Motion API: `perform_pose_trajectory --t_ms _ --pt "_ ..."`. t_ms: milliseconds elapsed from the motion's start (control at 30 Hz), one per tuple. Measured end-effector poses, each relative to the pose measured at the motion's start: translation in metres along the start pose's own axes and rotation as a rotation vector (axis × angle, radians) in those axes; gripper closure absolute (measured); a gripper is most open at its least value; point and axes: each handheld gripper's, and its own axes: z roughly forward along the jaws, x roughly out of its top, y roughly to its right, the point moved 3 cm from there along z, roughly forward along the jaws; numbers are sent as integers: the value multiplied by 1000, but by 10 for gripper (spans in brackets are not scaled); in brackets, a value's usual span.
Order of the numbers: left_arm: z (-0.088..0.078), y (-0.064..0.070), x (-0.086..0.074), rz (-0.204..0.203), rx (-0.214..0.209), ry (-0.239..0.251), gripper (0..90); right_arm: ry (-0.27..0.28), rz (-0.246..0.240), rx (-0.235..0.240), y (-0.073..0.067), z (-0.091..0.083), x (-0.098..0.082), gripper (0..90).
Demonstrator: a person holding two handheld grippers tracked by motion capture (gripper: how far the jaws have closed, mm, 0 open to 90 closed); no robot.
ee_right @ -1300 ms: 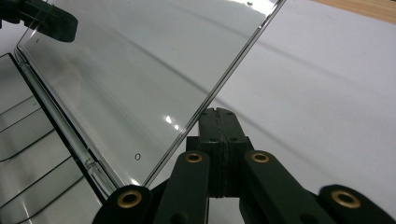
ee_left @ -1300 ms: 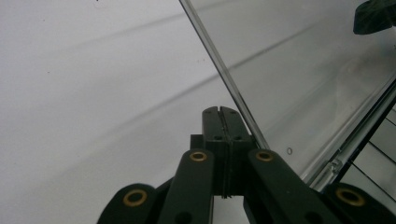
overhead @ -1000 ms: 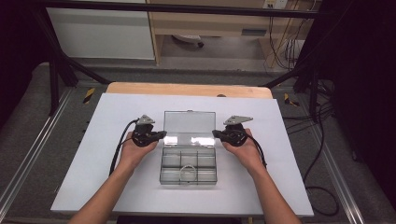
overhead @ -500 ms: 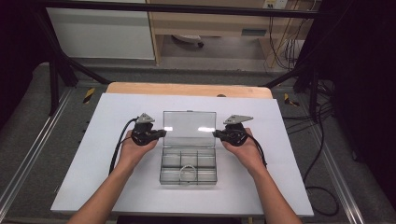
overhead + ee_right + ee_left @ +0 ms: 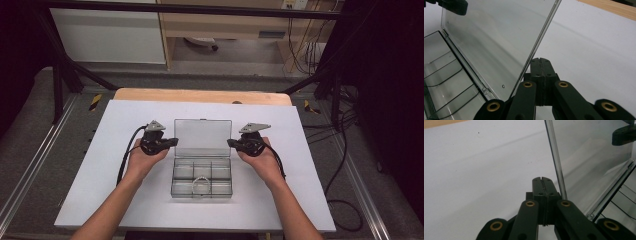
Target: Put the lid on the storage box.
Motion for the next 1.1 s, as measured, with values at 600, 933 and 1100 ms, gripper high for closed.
perform_pose_trajectory --t_ms 600,933,1100 --pt "1 2 0 4 0 -2 900 -9 4 4 -1 -1 3 900" --pt "5 2 0 -2 -3 8 900 -8 6 5 -1 -1 3 900" --pt "4 4 2 0 -3 15 900 -8 4 7 -3 -4 5 900"
